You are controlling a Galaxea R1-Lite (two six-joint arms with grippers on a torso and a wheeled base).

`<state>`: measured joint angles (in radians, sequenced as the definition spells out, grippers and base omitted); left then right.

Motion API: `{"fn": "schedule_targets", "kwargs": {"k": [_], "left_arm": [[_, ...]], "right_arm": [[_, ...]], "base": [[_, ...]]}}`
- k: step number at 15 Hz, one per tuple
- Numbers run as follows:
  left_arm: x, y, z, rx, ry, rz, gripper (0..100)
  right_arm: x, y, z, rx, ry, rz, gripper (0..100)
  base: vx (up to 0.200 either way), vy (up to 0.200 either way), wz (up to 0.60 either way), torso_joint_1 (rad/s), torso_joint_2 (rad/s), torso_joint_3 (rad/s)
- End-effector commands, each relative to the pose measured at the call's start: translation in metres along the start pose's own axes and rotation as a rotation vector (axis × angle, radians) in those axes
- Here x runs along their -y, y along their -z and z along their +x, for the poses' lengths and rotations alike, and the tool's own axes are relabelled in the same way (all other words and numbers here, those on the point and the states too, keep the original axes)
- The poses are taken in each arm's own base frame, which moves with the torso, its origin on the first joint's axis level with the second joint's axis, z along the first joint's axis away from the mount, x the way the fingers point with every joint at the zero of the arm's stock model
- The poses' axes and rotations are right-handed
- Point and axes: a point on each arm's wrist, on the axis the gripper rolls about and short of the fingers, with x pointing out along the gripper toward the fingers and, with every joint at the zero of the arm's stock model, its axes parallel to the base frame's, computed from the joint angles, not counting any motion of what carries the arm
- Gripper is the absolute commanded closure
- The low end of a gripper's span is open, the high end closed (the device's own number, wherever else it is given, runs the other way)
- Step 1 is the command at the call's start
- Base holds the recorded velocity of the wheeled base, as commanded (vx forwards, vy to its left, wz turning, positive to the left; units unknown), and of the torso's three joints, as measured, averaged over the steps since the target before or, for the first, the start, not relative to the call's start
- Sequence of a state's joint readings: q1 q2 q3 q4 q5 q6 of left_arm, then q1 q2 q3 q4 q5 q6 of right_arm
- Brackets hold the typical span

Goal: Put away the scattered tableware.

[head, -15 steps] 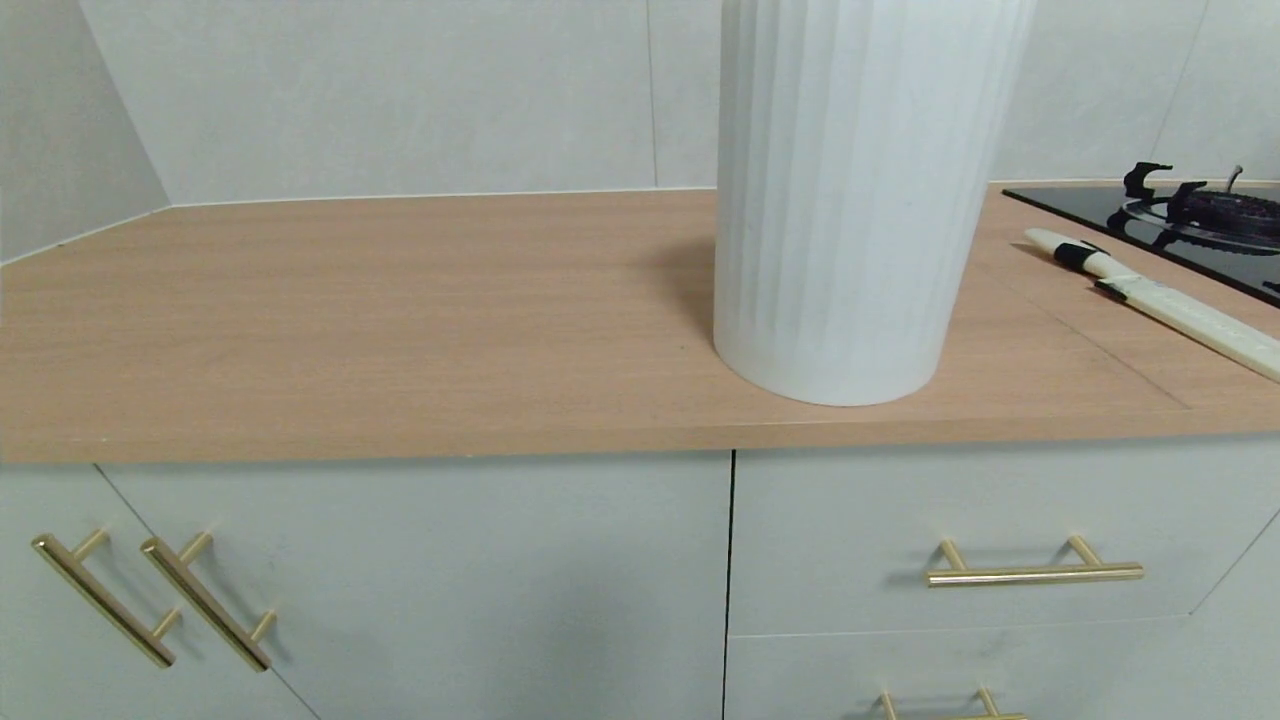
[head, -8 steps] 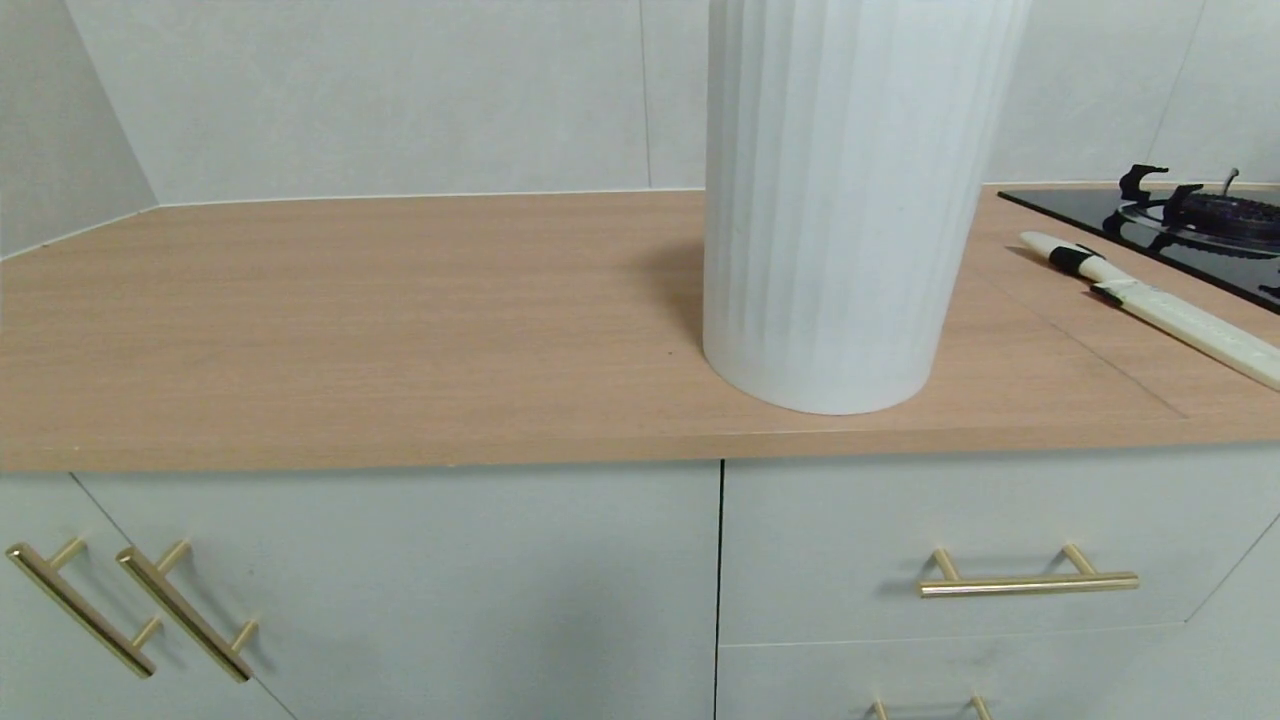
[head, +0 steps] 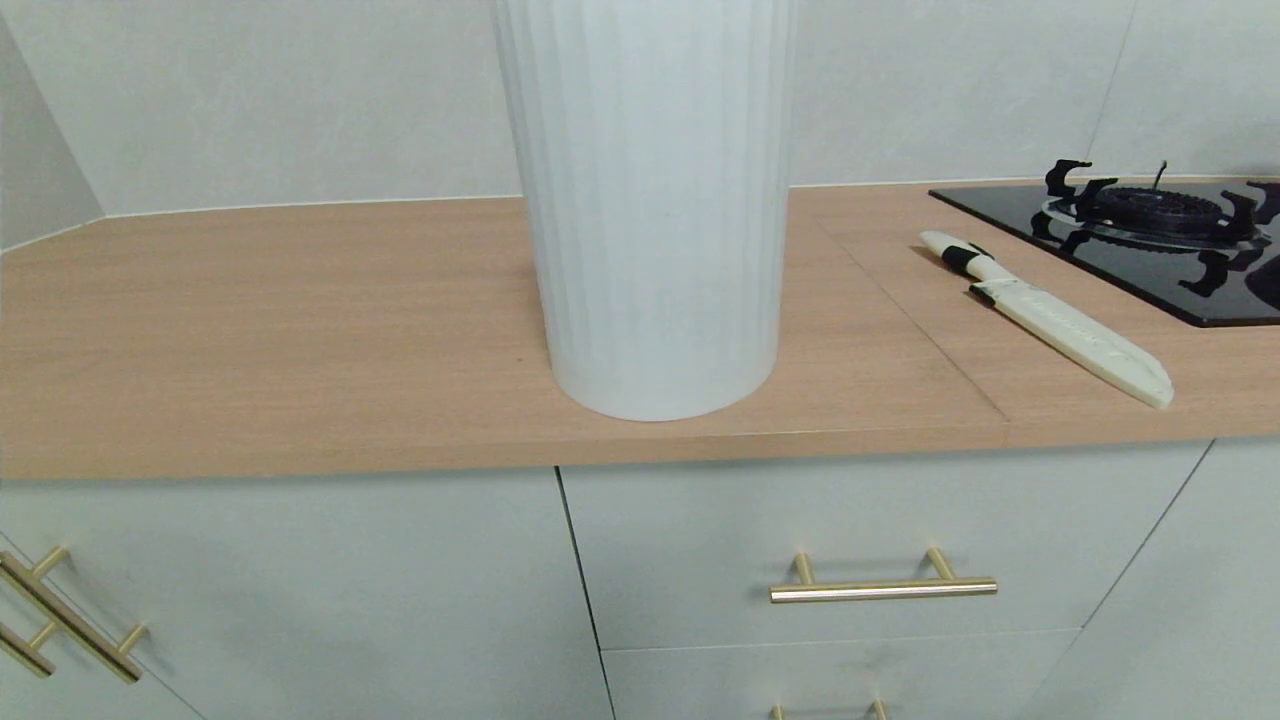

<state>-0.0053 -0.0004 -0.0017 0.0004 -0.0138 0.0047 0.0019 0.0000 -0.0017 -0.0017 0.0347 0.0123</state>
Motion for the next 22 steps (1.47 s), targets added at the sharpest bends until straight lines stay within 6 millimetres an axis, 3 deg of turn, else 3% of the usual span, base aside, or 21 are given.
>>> {"fn": "schedule_targets", "kwargs": {"k": [1, 19, 22], "left_arm": [[0.0, 0.0002, 0.0, -0.002, 0.001, 0.0, 0], [0.0, 0.0002, 0.0, -0.002, 0.001, 0.0, 0], [0.0, 0.0002, 0.0, -0.002, 0.001, 0.0, 0]], "right_arm": [[0.0, 0.0, 0.0001, -0.002, 0.0, 0.0, 0], [0.0, 0.0, 0.0001, -0.002, 0.0, -0.002, 0], [0.0, 0.0, 0.0001, -0.002, 0.0, -0.002, 0]], "base": [[0.0, 0.0, 0.0, 0.0, 0.0, 0.0], [0.0, 0.0, 0.0, 0.001, 0.0, -0.001], [0.0, 0.0, 0.0, 0.069, -0.24, -0.233]]}}
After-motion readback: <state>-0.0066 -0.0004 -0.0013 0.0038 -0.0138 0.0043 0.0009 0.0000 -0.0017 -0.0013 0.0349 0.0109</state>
